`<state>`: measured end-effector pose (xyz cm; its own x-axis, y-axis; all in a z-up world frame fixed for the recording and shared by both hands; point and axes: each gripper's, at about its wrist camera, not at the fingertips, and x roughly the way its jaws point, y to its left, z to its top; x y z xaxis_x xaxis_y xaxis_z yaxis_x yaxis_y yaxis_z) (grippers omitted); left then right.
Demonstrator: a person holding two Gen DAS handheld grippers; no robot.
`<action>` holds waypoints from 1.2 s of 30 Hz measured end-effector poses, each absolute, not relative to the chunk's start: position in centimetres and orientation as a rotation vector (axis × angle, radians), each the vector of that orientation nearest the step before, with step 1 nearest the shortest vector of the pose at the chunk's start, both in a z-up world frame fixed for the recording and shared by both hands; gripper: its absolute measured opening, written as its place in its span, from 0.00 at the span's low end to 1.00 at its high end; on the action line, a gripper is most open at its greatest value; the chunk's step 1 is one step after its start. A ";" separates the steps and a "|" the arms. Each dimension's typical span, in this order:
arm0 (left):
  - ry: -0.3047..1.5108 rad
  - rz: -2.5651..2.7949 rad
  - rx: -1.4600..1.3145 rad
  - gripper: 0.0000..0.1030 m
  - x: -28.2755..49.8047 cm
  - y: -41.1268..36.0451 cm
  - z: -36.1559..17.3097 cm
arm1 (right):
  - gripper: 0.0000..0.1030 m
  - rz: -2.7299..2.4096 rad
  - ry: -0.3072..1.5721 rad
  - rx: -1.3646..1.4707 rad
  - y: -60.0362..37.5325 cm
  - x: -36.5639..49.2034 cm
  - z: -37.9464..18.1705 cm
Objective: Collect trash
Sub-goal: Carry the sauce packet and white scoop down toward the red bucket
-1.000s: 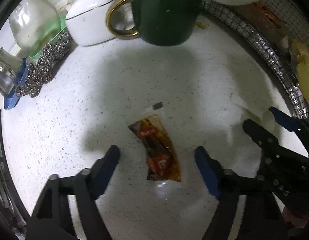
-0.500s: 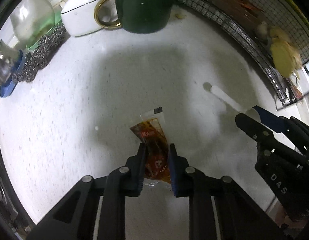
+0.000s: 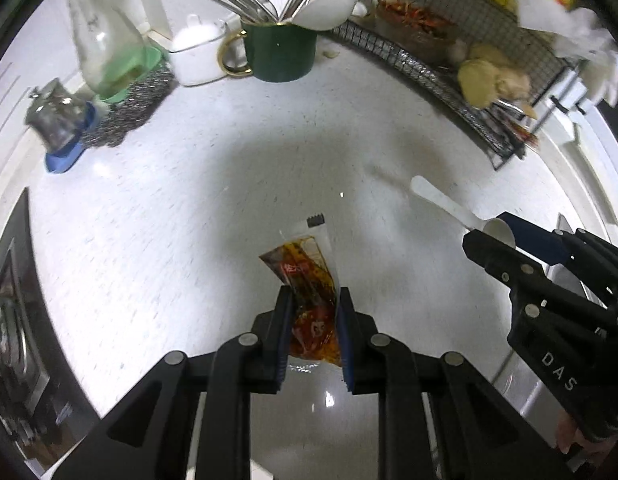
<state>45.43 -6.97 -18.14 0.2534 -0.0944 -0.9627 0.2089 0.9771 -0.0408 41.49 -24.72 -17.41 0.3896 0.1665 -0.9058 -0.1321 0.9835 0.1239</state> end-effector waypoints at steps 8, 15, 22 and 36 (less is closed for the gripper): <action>1.249 -0.247 0.110 0.18 38.9 -3.9 -15.0 | 0.28 0.188 1.123 0.036 -22.5 34.2 -13.5; 1.221 -0.261 0.099 0.18 31.7 -0.9 -13.4 | 0.28 0.172 1.096 0.041 -19.5 27.2 -11.7; 1.200 -0.257 0.094 0.18 22.3 3.0 -13.2 | 0.28 0.188 1.075 0.030 -15.2 18.9 -10.6; 1.343 -0.272 0.054 0.18 8.9 9.5 -20.3 | 0.28 0.173 1.167 0.037 -8.8 6.0 -14.7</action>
<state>8.95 9.50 -20.33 0.1993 -0.1634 -0.9662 0.2251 0.9673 -0.1172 6.02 -8.78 -14.73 0.3814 0.1546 -0.9114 -0.1166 0.9861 0.1184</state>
